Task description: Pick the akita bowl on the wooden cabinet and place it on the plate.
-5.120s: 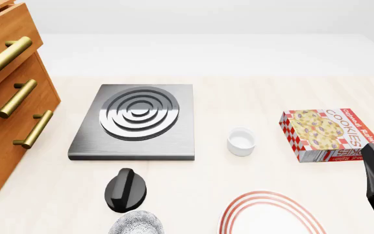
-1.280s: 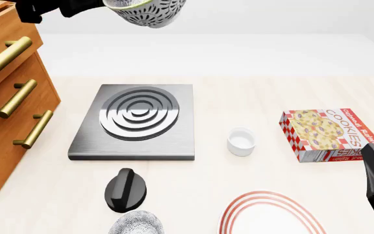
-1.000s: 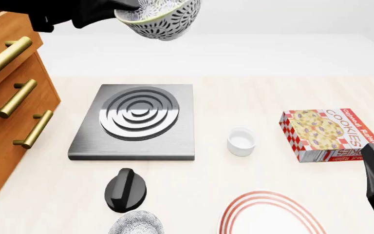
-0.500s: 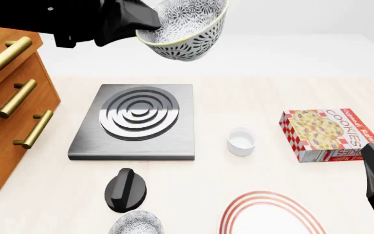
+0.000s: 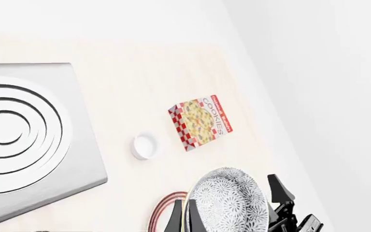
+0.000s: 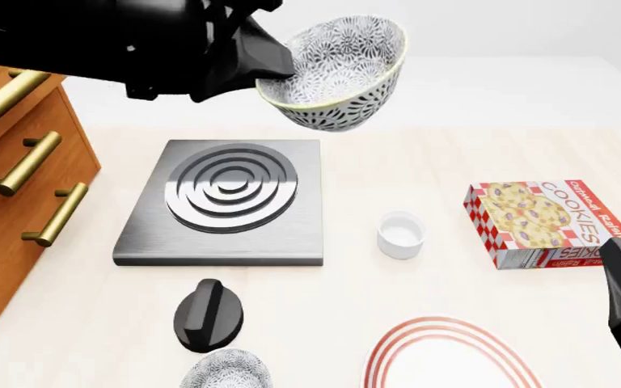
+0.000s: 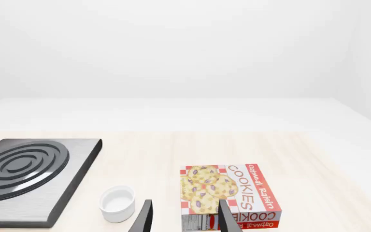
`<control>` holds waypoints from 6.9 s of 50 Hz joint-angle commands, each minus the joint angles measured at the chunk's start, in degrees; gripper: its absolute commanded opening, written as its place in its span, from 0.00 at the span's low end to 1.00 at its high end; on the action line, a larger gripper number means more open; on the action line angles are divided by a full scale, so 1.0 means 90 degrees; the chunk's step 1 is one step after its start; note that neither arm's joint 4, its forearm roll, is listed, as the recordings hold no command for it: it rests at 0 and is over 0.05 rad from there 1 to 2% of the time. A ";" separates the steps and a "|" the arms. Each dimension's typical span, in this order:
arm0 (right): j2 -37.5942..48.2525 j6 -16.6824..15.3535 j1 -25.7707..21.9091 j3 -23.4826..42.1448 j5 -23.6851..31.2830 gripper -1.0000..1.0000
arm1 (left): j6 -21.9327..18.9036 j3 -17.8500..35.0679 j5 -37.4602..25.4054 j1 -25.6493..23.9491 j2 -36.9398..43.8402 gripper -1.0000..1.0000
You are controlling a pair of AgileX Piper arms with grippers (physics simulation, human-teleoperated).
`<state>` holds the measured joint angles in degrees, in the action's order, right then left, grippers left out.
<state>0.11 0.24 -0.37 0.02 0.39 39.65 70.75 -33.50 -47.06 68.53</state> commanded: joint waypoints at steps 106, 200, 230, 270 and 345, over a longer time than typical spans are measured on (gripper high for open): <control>0.0000 -0.0001 0.0000 0.0000 0.0000 1.00 | 0.0888 -0.1167 0.1309 -0.1272 0.1215 0.00; 0.0000 0.0001 0.0000 0.0000 -0.0001 1.00 | 0.1280 -0.1524 0.2276 -0.1622 0.2551 0.00; 0.0000 0.0001 0.0000 0.0000 -0.0001 1.00 | 0.1319 -0.1485 0.2440 -0.1655 0.2826 0.00; 0.0000 0.0000 0.0001 0.0000 0.0000 1.00 | 0.1458 -0.1614 0.2761 -0.1675 0.3161 0.00; 0.0000 -0.0001 -0.0001 0.0000 -0.0001 1.00 | 0.1688 -0.1614 0.3106 -0.1945 0.3745 0.00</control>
<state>0.11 0.24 -0.37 0.02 0.39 54.82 55.92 -5.90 -64.27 102.03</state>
